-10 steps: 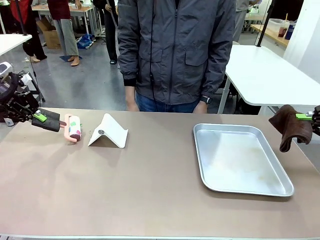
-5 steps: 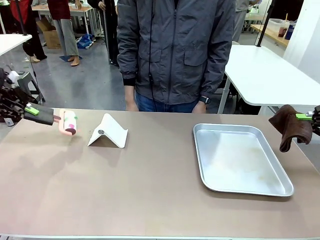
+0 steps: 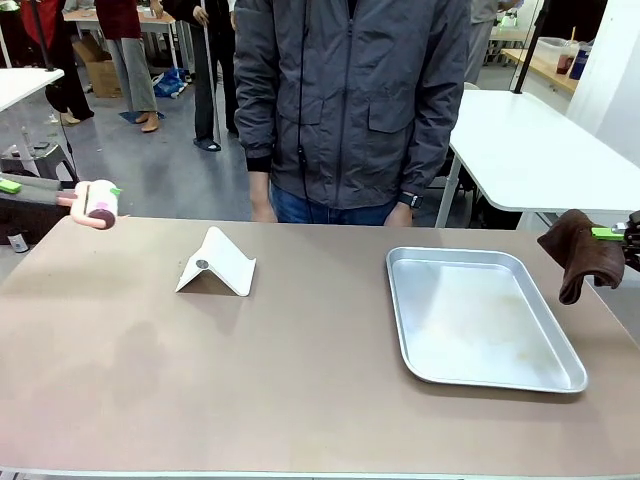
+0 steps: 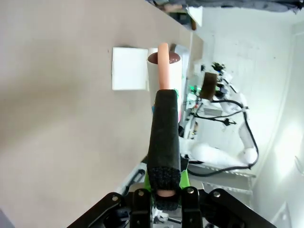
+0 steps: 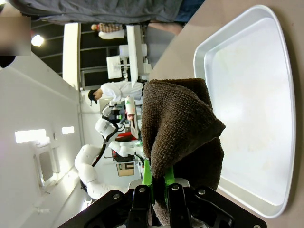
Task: Clean the surface of the table.
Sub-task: Clean the area not pointed to by the person.
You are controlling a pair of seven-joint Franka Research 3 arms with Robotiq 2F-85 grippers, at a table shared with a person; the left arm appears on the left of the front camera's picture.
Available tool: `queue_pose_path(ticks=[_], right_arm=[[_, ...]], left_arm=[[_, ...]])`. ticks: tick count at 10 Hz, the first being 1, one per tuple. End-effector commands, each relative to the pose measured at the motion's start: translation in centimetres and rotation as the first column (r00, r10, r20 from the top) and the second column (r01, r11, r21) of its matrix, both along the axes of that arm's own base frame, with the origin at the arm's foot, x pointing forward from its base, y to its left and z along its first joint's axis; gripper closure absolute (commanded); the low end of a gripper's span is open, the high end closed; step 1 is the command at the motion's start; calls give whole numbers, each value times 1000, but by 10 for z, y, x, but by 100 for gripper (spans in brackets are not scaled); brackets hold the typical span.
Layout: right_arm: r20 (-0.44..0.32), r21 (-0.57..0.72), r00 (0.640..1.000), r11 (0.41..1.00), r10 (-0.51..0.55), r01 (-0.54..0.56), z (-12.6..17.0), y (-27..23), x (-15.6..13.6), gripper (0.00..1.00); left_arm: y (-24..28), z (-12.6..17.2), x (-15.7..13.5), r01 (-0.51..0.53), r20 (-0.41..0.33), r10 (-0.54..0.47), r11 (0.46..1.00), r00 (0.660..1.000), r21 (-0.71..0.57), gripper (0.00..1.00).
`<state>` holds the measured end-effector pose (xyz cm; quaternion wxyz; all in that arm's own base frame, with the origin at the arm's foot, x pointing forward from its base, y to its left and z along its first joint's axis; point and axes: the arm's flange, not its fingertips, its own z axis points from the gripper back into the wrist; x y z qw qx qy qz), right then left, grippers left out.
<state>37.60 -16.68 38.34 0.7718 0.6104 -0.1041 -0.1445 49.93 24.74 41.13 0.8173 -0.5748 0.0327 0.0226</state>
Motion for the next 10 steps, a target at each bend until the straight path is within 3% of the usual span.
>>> queue_pose_path(ticks=[1,3,4,6,7,10], right_arm=[[9,-8,1000,1000,-5,5,3,0,2,89],[9,-8,1000,1000,-5,5,3,0,2,89],[9,-8,1000,1000,-5,5,3,0,2,89],[9,-8,1000,1000,-5,5,3,0,2,89],[9,-8,1000,1000,-5,5,3,0,2,89],[9,-8,1000,1000,-5,5,3,0,2,89]], left_arm=[[22,9,-11,20,-22,-21,997,1000,-72,91],[43,13,-44,64,-4,-65,987,998,-148,91],[52,13,-62,29,20,-27,986,999,-164,91],[60,10,-83,54,47,-46,979,998,-197,91],[51,6,-63,23,-4,-24,987,1000,-160,91],[51,6,-63,23,-4,-24,987,1000,-160,91]])
